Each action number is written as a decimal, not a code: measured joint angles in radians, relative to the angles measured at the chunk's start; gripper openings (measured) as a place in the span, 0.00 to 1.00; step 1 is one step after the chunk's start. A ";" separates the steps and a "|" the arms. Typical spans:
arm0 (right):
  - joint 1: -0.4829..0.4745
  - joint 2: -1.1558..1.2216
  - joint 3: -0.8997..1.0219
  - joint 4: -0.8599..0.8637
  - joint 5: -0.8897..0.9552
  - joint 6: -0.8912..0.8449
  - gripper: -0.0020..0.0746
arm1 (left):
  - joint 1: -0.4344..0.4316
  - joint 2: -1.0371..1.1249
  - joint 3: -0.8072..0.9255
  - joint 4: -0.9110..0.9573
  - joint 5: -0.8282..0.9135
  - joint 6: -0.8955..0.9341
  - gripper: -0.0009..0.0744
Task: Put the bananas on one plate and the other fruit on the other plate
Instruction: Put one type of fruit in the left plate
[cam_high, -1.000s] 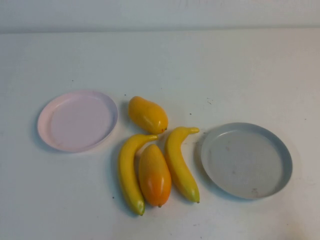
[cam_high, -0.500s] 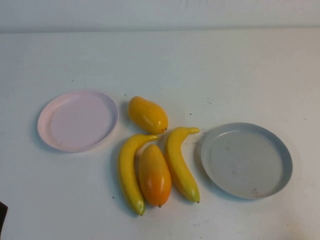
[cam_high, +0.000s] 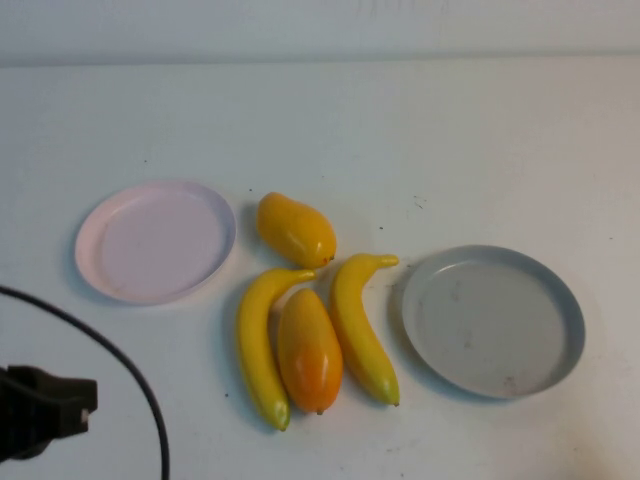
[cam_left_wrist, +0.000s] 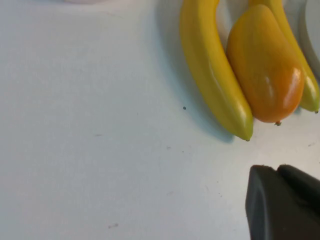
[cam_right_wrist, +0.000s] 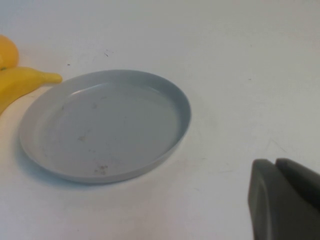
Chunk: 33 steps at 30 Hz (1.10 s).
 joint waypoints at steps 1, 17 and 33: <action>0.000 0.000 0.000 0.000 0.000 0.000 0.00 | 0.000 0.048 -0.031 0.002 0.012 0.031 0.01; 0.000 0.000 0.000 0.000 0.000 0.000 0.00 | -0.464 0.565 -0.410 0.343 0.004 -0.217 0.01; 0.000 0.000 0.000 0.000 0.000 0.000 0.00 | -0.745 0.955 -0.648 0.532 0.039 -0.493 0.01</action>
